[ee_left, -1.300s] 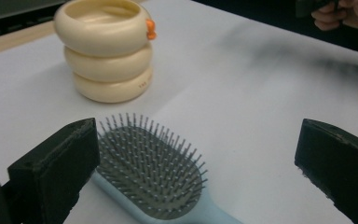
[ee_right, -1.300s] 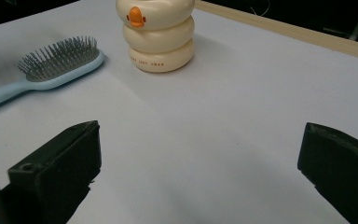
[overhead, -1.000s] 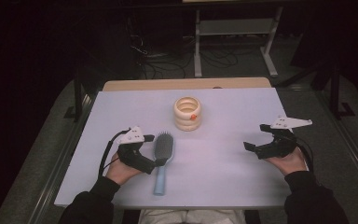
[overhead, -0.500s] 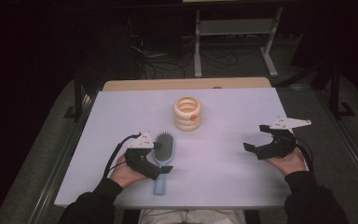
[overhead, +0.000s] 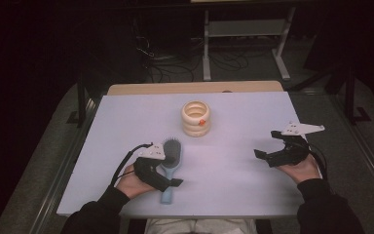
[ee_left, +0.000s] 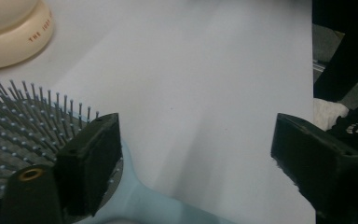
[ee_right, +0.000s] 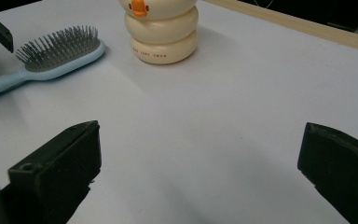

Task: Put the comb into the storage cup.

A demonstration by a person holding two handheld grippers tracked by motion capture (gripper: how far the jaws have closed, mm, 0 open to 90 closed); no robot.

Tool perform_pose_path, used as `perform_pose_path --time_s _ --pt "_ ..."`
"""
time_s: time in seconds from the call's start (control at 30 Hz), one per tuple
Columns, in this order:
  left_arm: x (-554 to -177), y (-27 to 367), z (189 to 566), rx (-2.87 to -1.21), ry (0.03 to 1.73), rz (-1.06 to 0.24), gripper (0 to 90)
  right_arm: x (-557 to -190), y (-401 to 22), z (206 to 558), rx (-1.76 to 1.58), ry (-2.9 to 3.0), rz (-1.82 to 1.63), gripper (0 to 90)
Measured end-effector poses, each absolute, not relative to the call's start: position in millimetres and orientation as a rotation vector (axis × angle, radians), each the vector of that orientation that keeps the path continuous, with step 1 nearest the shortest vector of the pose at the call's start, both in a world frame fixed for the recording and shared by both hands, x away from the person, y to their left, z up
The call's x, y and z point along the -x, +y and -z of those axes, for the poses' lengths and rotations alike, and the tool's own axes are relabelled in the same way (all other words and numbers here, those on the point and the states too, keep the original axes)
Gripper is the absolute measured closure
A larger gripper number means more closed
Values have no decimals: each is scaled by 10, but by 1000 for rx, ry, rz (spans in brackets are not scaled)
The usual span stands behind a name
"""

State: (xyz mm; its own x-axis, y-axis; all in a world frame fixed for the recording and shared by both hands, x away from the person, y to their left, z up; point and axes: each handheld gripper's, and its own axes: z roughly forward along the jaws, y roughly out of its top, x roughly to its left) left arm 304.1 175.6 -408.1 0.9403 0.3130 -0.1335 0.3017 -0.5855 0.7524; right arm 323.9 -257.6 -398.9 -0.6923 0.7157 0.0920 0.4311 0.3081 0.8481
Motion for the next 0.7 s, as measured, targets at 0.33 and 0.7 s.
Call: perform_pose_path --time_s 0.33,0.7 --pt "-3001 1715 4109 -2280 397 12 346 -3239 -2576 3992 -1038 2280 -1330 0" --pt "-2957 1667 4151 -2343 353 45 485 -3232 -2579 3990 -1040 2280 -1324 0"
